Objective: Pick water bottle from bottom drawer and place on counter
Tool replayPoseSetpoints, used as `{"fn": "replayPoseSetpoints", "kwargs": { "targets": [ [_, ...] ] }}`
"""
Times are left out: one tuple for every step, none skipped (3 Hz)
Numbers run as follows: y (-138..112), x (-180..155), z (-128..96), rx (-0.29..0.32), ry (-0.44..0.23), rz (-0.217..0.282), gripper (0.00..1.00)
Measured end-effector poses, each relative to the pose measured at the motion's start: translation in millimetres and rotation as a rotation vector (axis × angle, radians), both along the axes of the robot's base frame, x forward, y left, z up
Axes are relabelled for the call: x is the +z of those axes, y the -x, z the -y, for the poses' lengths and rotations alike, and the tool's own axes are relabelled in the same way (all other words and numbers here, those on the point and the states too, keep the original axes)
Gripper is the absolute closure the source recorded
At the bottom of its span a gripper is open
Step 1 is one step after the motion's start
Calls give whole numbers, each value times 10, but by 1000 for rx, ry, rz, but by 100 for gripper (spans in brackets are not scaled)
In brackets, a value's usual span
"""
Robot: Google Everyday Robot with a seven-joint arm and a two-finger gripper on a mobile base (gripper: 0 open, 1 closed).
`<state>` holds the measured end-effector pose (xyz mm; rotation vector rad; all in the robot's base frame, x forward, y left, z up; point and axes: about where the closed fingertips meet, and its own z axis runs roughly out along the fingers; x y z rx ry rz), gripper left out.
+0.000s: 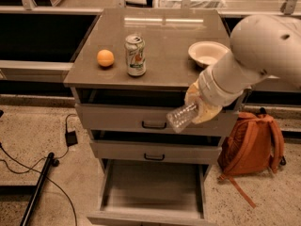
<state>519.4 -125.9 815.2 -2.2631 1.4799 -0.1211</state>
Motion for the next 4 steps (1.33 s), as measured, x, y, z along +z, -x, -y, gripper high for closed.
{"fn": "replayPoseSetpoints", "kwargs": {
  "targets": [
    [-477,274,163,-80,-16,13,100],
    [-964,405,264,-93,-35,2,100],
    [-1544,753,270,-96,-130,61,100],
    [-1864,1089,239,-102,-198,135,100]
  ]
}}
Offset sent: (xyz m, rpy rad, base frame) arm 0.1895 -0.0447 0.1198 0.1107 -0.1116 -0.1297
